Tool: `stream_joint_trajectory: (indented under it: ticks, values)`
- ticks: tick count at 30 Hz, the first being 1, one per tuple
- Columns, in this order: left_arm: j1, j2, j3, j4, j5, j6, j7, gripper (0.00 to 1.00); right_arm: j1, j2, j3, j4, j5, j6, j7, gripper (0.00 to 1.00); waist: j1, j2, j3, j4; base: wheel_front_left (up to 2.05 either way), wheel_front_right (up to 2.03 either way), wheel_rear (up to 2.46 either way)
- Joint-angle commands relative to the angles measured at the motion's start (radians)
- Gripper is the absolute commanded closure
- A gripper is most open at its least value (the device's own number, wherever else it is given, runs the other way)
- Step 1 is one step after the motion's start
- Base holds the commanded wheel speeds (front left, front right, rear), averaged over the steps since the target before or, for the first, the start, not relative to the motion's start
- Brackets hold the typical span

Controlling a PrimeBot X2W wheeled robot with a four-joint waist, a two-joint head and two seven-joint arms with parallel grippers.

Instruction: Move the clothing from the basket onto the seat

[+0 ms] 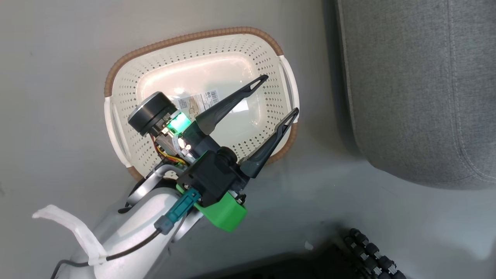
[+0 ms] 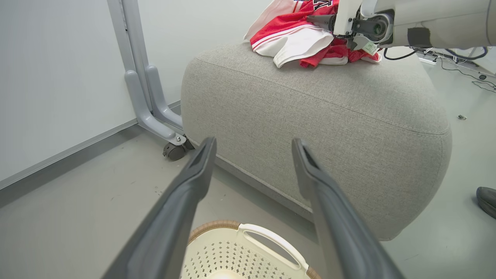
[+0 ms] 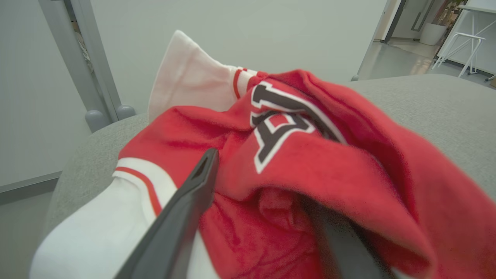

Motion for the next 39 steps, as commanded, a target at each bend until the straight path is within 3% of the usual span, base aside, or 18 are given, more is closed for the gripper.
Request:
stream_joint_trajectory:
  ticks: [1,13,22,31,39]
  values:
    - [-0.012,0.004,-0.002,0.006,-0.007,0.001,-0.007,0.0,0.027,0.006,-0.013,-0.023,-0.007,-0.001,-0.003,0.0,-0.0001,-0.0001,-0.017,-0.004,0.0,0.0,0.0]
    - [0.055,-0.024,0.009,0.079,-0.055,0.043,-0.063,0.0,0.283,0.123,-0.008,-0.251,-0.05,-0.001,-0.003,0.0,-0.0001,-0.0001,-0.174,0.016,0.0,0.0,0.0]
    - [0.133,-0.046,0.07,0.138,-0.115,0.107,-0.106,0.0,0.497,0.242,0.048,-0.443,-0.102,-0.001,-0.003,0.0,-0.0001,-0.0001,-0.308,0.056,0.0,0.0,0.0]
    - [0.193,-0.052,0.203,0.178,-0.156,0.189,-0.124,0.0,0.671,0.307,0.169,-0.601,-0.134,-0.001,0.03,0.0,-0.0001,-0.0001,-0.394,0.112,0.0,0.0,0.0]
    - [0.257,-0.068,0.37,0.166,-0.154,0.214,-0.123,0.0,0.772,0.326,0.297,-0.696,-0.15,-0.001,0.066,0.0,-0.0001,-0.0001,-0.445,0.158,0.0,0.0,0.0]
